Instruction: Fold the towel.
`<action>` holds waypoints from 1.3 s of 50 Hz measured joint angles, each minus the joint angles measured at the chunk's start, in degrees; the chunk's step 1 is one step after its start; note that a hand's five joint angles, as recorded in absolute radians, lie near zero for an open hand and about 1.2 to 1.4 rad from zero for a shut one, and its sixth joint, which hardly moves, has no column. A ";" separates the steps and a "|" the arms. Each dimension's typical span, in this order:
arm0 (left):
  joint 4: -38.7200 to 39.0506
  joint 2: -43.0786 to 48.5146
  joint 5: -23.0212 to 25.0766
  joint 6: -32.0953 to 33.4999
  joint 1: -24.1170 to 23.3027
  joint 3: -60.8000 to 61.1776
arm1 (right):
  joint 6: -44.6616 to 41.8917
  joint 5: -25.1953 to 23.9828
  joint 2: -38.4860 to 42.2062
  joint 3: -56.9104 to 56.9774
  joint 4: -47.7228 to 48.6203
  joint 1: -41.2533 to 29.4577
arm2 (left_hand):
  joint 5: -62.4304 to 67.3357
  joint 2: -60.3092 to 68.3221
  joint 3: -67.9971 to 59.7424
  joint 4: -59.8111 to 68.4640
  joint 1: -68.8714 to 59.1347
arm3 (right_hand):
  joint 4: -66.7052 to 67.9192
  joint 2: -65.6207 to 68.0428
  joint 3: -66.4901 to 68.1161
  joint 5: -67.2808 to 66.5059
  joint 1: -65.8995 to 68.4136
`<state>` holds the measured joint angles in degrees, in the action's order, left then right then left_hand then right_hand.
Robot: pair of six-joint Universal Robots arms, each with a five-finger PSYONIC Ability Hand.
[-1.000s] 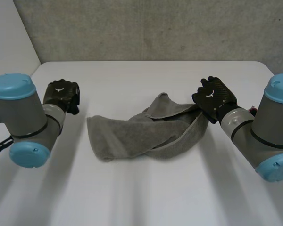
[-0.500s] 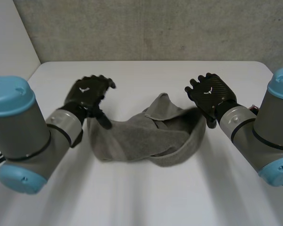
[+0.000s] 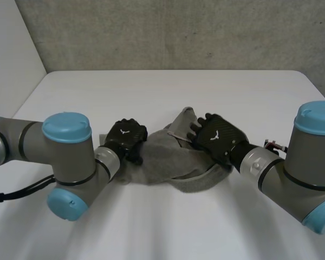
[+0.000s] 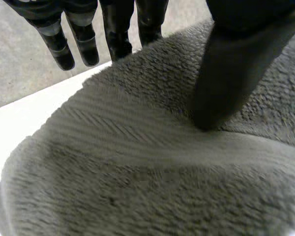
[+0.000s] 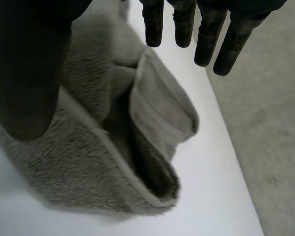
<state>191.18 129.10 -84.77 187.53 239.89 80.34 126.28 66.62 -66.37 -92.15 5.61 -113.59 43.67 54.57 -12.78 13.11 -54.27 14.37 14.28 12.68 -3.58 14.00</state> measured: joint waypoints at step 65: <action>3.85 -14.27 3.69 0.95 11.21 10.31 | 11.22 -1.49 -1.24 -0.21 3.34 -1.96 | -40.02 -39.61 0.00 0.00 38.24 | 0.00 4.19 0.00 -6.11 4.88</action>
<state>195.03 114.83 -81.08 188.48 251.10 90.65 137.51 65.13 -67.61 -92.36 8.95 -115.55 3.64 14.96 -12.78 13.12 -16.03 14.37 18.48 12.68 -9.70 18.89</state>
